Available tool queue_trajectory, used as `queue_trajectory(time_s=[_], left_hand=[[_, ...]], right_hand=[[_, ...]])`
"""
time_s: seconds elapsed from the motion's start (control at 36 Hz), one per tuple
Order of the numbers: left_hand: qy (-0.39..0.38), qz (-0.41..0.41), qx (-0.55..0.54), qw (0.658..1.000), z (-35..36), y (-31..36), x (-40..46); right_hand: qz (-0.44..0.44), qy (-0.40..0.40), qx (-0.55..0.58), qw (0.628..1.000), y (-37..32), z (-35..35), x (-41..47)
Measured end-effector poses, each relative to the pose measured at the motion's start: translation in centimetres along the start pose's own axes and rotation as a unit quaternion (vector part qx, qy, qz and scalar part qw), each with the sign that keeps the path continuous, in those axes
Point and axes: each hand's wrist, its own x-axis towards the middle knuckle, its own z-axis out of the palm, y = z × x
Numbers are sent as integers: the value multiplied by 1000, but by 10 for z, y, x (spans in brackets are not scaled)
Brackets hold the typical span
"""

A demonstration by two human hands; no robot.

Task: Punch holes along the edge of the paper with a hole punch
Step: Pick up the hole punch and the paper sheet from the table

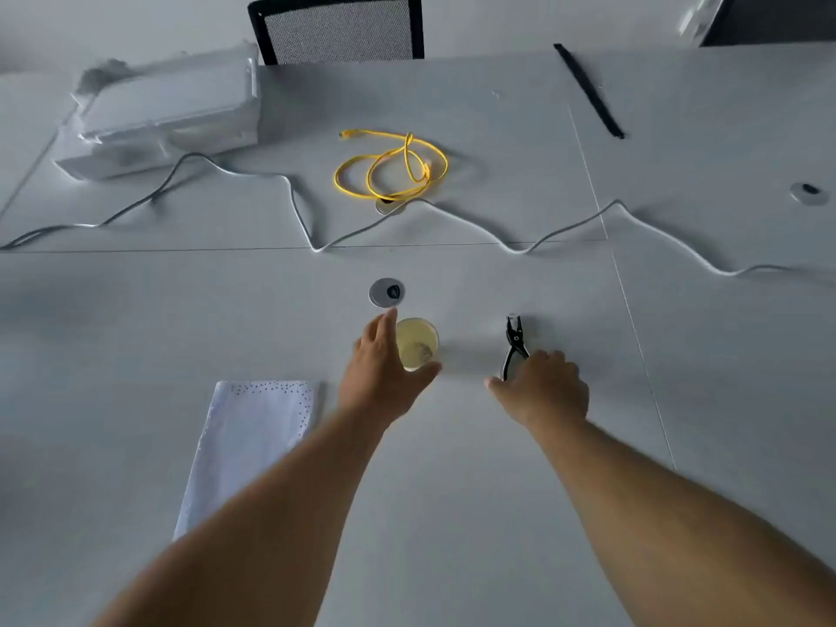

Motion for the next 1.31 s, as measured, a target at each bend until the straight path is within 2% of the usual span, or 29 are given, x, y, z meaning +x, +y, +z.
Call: queue_trajectory(time_s=[0.22,0.42,0.69,1.06,1.31], left_hand=[[-1,-1,10,1000,6,-1,4],[-16,5,4,1000,8,-4,-17],[-29,23,-1,999,14,-22,-73],[-103,90,29,990,14,-59,-168],[-118,116,20,986,24,-68,-214]], right_hand=[[-2,34,2,999,-2,3,4],[-16,17,10,1000,7,8,-14],[-26,-6,-5,1000,29,26,-70],[9,-31,-7,999,66,57,-177],[-15,-39,-22,999,90,65,-211]])
